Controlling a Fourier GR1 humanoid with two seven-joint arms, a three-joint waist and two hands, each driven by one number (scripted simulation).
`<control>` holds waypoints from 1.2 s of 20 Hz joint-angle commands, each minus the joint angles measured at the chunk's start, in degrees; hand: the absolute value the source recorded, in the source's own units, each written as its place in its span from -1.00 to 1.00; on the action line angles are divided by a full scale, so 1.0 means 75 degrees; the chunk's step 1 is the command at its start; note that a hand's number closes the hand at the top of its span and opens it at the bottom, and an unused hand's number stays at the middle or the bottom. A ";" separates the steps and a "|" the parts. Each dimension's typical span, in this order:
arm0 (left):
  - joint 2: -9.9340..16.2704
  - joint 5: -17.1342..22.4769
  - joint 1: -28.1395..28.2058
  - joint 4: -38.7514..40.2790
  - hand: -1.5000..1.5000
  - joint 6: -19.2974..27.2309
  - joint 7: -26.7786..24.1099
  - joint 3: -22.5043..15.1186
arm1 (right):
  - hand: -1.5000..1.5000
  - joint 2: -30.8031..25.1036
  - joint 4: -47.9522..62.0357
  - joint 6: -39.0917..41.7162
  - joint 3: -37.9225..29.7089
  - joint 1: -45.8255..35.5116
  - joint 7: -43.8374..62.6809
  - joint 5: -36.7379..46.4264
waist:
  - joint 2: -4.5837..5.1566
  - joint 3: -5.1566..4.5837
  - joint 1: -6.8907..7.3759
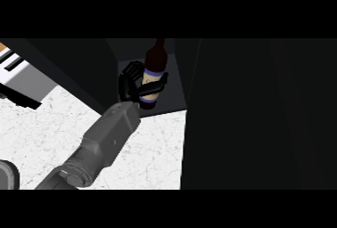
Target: Pick up the wine, place it into the cabinet and close the cabinet
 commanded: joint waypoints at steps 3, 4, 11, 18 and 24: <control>-0.0005 0.0047 -0.0593 0.0091 1.00 0.0368 0.0333 -0.0099 | -1.00 -0.0102 -0.0185 -0.0047 -0.0049 -0.0076 0.0187 -0.0035 | -0.0005 -0.0005 0.0054; -0.0005 0.0094 -0.0616 0.0130 1.00 0.0430 0.0413 -0.0068 | -1.00 -0.0133 -0.0237 0.0100 -0.0168 0.0242 0.0071 -0.0139 | 0.0001 0.0010 0.0078; -0.0005 0.0203 -0.1141 0.0346 1.00 0.0518 0.0910 0.0058 | -1.00 -0.0183 -0.0320 0.0171 -0.0320 0.0268 0.0028 -0.0303 | 0.0027 0.0015 0.0126; 0.0172 0.0269 -0.1225 0.0544 1.00 0.0289 0.1068 0.0213 | -1.00 -0.0117 -0.0210 0.0280 -0.0330 0.0511 -0.0278 -0.0173 | 0.0079 0.0013 0.0307; 0.0213 -0.0652 -0.1280 0.1015 1.00 0.1370 0.0726 -0.0660 | -1.00 -0.0170 0.0020 0.0347 -0.0399 0.0288 -0.0305 -0.0261 | 0.0149 0.0021 0.0228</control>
